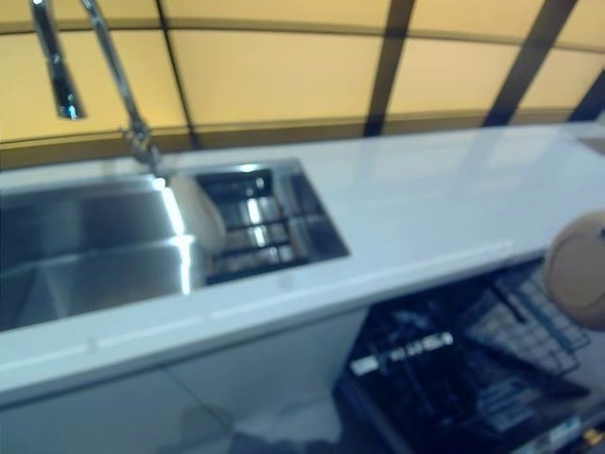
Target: Take plates into dishwasher
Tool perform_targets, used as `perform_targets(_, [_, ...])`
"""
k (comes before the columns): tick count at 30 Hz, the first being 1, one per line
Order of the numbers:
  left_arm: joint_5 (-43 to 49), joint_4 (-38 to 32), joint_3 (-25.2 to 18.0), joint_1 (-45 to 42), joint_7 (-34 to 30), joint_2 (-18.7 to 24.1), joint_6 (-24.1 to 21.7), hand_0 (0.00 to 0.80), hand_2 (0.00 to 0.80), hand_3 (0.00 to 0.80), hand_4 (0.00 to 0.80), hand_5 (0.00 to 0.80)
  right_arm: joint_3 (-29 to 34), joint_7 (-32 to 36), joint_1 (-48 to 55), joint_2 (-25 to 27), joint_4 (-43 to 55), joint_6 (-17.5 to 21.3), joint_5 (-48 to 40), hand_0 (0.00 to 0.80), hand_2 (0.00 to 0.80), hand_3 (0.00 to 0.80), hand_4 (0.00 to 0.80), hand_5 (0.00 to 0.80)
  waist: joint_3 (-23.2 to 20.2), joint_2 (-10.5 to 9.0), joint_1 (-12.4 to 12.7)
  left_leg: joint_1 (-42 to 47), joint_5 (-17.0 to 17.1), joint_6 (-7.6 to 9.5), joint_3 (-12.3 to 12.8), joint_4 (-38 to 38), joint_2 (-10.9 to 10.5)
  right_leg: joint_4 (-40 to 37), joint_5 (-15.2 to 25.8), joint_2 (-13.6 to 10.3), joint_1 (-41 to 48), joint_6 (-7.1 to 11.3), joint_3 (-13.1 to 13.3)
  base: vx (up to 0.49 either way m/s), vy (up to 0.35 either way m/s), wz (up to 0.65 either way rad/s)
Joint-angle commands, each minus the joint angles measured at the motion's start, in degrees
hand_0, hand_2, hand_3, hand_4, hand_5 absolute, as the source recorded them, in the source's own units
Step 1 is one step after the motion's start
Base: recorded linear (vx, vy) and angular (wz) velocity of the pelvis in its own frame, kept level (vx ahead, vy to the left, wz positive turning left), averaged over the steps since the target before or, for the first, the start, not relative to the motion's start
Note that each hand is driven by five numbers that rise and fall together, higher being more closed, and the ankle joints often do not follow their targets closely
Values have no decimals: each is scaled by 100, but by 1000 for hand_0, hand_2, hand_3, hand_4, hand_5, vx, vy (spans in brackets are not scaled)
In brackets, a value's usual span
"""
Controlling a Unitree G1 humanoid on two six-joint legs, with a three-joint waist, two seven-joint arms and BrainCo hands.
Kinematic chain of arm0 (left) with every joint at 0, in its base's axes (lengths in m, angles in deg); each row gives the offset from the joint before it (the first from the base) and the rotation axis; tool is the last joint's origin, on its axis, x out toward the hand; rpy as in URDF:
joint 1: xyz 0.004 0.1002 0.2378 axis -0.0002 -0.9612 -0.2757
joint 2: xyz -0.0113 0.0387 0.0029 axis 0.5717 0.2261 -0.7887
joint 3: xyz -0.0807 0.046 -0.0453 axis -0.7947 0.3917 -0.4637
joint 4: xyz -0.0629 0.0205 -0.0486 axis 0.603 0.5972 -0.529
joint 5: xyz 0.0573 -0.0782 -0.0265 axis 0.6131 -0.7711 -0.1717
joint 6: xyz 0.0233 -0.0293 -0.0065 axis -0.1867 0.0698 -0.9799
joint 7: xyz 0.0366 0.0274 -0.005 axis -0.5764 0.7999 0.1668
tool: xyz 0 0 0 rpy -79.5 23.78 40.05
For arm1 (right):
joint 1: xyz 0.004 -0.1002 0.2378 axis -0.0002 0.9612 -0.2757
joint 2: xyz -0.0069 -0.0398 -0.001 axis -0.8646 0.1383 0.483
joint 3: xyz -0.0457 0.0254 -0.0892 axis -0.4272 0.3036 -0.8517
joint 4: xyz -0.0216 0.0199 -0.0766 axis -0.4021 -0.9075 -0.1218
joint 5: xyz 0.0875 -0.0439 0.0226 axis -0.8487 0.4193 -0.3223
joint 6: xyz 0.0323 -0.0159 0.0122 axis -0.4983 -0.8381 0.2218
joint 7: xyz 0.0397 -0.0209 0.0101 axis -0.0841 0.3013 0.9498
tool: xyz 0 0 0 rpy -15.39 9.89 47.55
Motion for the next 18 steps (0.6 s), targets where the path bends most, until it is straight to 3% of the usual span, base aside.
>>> perform_targets(1, [253, 276, -127, 105, 43, 264, -109, 0, 0, 0, 0, 0, 360, 166, -102, 389, -74, 643, 719, 800, 800, 800, 800, 800, -22, -119, 105, 222, -552, -1, -223, -9, 188, 20, -351, -192, 361, 543, -33, -7, -31, -1])
perform_targets(6, [271, 244, -156, 160, 22, 315, -44, 0, 0, 0, 0, 0, 377, 379, 230, 384, 46, 1100, 1206, 800, 800, 800, 800, 800, -11, -106, 85, 195, -538, -9, -213, -9, 205, 20, -344, -190, 330, 553, -19, -5, -13, 0])
perform_targets(13, [257, 210, -224, 144, 0, 275, -75, 0, 0, 0, 0, 0, 447, -216, 649, 35, 480, 1593, 1787, 800, 800, 800, 800, 800, 27, -59, 87, 170, -545, 10, -244, -9, 189, 20, -354, -184, 303, 559, 5, 0, 0, 0])
perform_targets(18, [207, 193, -235, 164, 34, 219, -77, 0, 0, 0, 0, 0, 379, -561, 861, -482, 630, 1612, 1964, 800, 800, 800, 800, 800, 69, 11, 110, 165, -549, 25, -253, -9, 188, 20, -363, -204, 303, 561, -7, 0, 0, 0])
